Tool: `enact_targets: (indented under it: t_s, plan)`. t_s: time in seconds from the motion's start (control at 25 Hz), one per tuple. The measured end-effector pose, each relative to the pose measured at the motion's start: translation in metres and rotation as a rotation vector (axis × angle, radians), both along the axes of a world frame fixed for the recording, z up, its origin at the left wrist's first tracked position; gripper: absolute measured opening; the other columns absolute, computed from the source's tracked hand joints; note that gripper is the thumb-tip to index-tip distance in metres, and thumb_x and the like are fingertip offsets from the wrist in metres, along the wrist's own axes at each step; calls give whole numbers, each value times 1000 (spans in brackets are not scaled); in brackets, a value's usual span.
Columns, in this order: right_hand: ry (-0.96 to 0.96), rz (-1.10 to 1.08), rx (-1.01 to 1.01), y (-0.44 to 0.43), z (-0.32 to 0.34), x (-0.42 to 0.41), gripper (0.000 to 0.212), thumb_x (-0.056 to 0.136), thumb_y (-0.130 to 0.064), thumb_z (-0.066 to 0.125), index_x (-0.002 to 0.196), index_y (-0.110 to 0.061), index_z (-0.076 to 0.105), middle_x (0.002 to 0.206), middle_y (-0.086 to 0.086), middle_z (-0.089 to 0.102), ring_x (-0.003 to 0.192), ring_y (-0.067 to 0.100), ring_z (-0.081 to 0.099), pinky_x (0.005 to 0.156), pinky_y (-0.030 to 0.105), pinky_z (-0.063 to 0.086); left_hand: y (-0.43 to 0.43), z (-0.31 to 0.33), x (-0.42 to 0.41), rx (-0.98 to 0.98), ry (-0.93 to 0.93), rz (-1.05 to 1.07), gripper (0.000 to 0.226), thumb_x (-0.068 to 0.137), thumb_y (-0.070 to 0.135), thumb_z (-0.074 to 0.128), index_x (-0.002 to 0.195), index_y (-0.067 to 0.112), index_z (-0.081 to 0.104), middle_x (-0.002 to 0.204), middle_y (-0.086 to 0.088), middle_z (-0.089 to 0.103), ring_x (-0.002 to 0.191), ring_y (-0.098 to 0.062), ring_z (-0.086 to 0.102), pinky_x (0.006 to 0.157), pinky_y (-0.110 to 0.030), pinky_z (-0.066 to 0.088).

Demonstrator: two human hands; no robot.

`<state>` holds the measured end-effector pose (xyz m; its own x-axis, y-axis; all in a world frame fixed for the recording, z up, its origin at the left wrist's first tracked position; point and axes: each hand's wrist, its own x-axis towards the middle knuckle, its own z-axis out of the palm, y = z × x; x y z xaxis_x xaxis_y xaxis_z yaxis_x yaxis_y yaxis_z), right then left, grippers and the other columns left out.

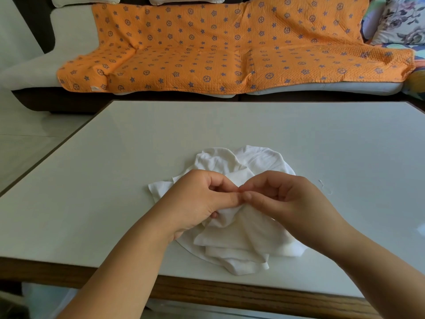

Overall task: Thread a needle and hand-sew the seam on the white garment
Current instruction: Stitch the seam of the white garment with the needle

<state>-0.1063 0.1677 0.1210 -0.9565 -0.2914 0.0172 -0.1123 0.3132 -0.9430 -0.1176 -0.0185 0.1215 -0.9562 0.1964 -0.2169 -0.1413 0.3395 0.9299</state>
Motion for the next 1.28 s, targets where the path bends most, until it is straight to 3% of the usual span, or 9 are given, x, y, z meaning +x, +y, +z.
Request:
enact_targets:
  t_s: [0.2,0.4,0.52,0.68,0.84,0.96,1.08,1.2,1.28]
  plan:
    - [12,-213,-89,1,-3,-14,13,94,-15,60,87,-7,66,83,-1,76,73,10,71,64,23,56,-2,0,-1,-34,0,0,4,80,29,78,79,26,77,74,13,72,70,3,64,57,-16,46]
    - [-432,-64,-821,21,17,-28,8,88,-14,52,86,-8,58,83,9,71,56,12,60,46,17,47,-8,0,-3,-46,-35,-12,4,84,27,74,85,28,78,85,15,75,79,3,66,63,-17,47]
    - [-510,-114,-991,26,16,-36,8,88,-14,52,84,-12,59,68,1,59,50,6,55,41,12,43,-10,2,-3,-56,-53,-12,7,84,27,74,89,27,79,91,13,76,87,-1,68,69,-20,49]
    - [-424,-297,-959,34,8,-47,8,96,-19,53,94,-15,60,61,-1,57,55,9,63,49,15,51,-13,3,-4,-45,-70,-1,6,85,24,73,86,25,79,86,12,76,77,4,66,65,-18,47]
    - [-262,-413,-843,38,-2,-54,13,101,-14,48,103,-6,59,59,5,60,75,24,73,72,28,60,-15,4,-5,-47,-78,5,6,85,22,72,85,24,79,77,13,74,67,8,63,58,-14,45]
    - [-171,-517,-726,40,-7,-57,14,102,-11,47,105,-4,59,59,7,65,90,31,73,86,36,59,-17,4,-5,-68,-81,-1,6,84,22,73,85,23,78,72,15,72,62,9,60,56,-14,44]
    - [-61,-623,-586,40,-9,-58,11,100,-15,52,100,-11,62,66,9,68,91,24,73,94,38,54,-17,4,-5,-81,-87,-5,5,84,23,73,84,24,78,68,18,69,58,9,58,56,-14,43]
    - [-37,-602,-525,34,-1,-52,11,99,-17,54,102,-11,63,68,11,67,83,24,74,86,35,57,-18,3,-5,-87,-89,-2,5,84,24,73,83,24,78,67,19,69,57,9,58,55,-14,44]
    - [-96,-453,-516,24,8,-38,15,99,-17,53,104,-9,64,63,10,64,70,25,73,62,27,58,-18,3,-6,-70,-90,9,6,84,24,74,82,25,79,73,16,72,62,7,60,57,-16,46]
